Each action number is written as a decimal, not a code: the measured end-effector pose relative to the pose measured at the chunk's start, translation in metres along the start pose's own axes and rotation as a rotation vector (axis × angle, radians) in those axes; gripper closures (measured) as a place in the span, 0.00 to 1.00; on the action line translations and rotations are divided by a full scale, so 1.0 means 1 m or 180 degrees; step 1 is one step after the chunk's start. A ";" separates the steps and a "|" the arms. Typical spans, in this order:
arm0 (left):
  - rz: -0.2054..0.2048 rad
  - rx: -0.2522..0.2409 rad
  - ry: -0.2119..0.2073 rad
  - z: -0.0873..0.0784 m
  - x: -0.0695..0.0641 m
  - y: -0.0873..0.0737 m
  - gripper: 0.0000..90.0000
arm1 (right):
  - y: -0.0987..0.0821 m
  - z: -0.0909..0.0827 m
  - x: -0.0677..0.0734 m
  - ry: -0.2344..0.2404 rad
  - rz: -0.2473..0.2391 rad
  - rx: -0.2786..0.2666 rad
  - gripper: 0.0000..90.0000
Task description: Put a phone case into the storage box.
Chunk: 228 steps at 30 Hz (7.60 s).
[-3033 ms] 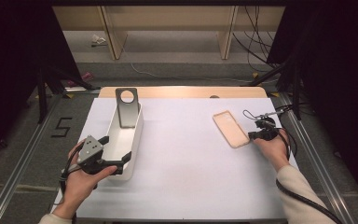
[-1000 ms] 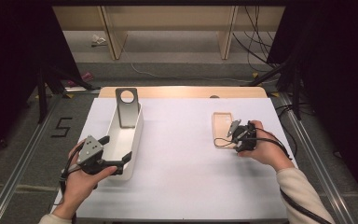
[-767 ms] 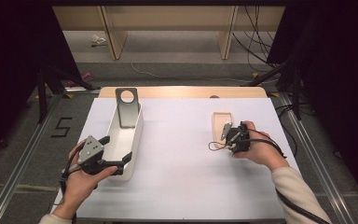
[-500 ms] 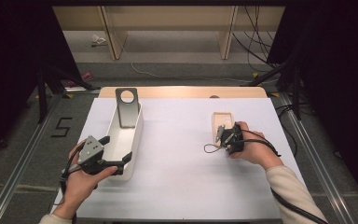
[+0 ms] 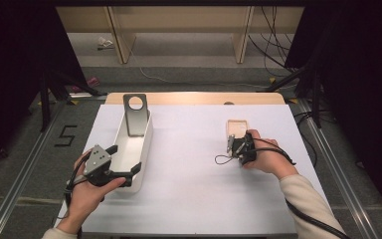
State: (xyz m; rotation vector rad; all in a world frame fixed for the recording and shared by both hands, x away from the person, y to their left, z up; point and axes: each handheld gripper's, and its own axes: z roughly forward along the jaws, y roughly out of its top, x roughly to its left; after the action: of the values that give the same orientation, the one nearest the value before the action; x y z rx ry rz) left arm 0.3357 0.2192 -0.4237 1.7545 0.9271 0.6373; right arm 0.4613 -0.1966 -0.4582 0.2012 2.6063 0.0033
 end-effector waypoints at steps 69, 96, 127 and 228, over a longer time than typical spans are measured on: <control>0.0019 -0.0044 -0.0068 -0.001 -0.001 0.002 0.06 | 0.009 0.001 0.002 0.0594 -0.0148 0.0157 0.95; 0.0021 -0.0056 -0.0047 -0.002 -0.001 0.003 0.06 | -0.017 -0.021 -0.003 0.0637 0.0543 -0.0586 0.97; 0.0023 -0.0066 -0.0040 -0.003 -0.002 0.004 0.07 | -0.023 -0.062 0.014 0.0843 0.0866 -0.1628 0.98; -0.0558 0.0921 -0.0681 0.137 -0.071 0.089 0.39 | 0.050 -0.104 0.093 0.1069 -0.0009 -0.2018 0.97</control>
State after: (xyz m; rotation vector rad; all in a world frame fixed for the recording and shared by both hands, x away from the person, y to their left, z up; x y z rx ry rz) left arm 0.4276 0.0705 -0.3881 1.9241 1.0468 0.2034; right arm 0.3368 -0.1303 -0.4134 -0.0379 2.7755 0.9165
